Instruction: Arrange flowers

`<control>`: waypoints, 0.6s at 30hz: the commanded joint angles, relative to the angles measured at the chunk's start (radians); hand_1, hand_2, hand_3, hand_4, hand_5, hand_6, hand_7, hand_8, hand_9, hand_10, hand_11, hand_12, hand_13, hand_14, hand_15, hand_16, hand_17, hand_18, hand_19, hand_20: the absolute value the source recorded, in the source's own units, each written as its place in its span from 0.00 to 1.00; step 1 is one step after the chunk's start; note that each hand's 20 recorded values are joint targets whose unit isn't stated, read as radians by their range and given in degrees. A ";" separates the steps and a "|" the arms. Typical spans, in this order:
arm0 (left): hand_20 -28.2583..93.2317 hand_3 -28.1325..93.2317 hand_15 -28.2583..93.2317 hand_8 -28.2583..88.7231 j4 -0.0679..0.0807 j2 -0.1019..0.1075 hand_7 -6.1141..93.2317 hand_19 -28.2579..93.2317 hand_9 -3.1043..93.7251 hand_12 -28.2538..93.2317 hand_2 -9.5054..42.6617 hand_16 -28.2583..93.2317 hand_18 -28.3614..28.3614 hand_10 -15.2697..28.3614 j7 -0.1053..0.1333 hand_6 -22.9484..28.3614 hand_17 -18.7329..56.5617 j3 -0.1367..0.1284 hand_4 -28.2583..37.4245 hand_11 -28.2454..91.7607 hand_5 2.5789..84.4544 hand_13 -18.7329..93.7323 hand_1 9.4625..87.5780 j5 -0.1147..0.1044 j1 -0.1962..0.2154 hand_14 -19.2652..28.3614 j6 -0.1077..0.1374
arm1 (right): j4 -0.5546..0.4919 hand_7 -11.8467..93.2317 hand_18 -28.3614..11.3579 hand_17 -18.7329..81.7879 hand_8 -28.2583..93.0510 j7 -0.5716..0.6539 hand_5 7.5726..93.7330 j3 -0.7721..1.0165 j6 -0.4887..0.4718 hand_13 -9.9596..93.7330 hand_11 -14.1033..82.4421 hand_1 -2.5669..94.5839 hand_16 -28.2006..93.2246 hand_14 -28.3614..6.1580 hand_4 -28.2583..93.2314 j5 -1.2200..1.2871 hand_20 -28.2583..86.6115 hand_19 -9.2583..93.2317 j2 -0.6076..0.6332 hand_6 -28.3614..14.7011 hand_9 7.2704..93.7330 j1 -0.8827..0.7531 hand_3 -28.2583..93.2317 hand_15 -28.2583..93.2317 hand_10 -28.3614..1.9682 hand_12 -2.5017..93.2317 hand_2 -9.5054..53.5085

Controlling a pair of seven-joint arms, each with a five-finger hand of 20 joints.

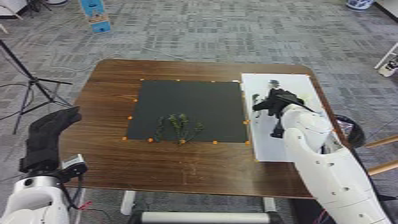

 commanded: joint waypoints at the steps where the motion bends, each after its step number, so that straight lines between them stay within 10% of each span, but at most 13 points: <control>1: 0.36 0.83 0.35 0.16 -0.012 -0.010 0.27 0.29 0.54 0.36 0.35 0.25 0.63 0.63 -0.003 0.50 0.32 0.007 0.00 0.45 0.59 0.49 0.19 0.006 0.007 0.68 -0.025 | 0.013 0.55 0.00 0.61 0.21 -0.005 0.79 -0.017 -0.015 0.85 0.64 0.24 0.61 0.36 0.16 -0.051 0.79 0.98 -0.028 0.60 0.93 0.019 0.72 0.86 0.46 0.36 0.11; 18: 0.36 0.83 0.35 0.17 -0.019 -0.025 0.27 0.29 0.54 0.36 0.35 0.25 0.63 0.63 -0.016 0.50 0.32 -0.003 0.00 0.45 0.59 0.49 0.20 0.012 0.017 0.68 -0.023 | 0.133 0.56 0.02 0.69 0.22 -0.008 0.83 -0.064 -0.079 0.91 0.64 0.37 0.61 0.51 0.15 -0.276 0.79 1.00 -0.128 0.65 0.98 0.033 0.74 0.86 0.56 0.36 0.03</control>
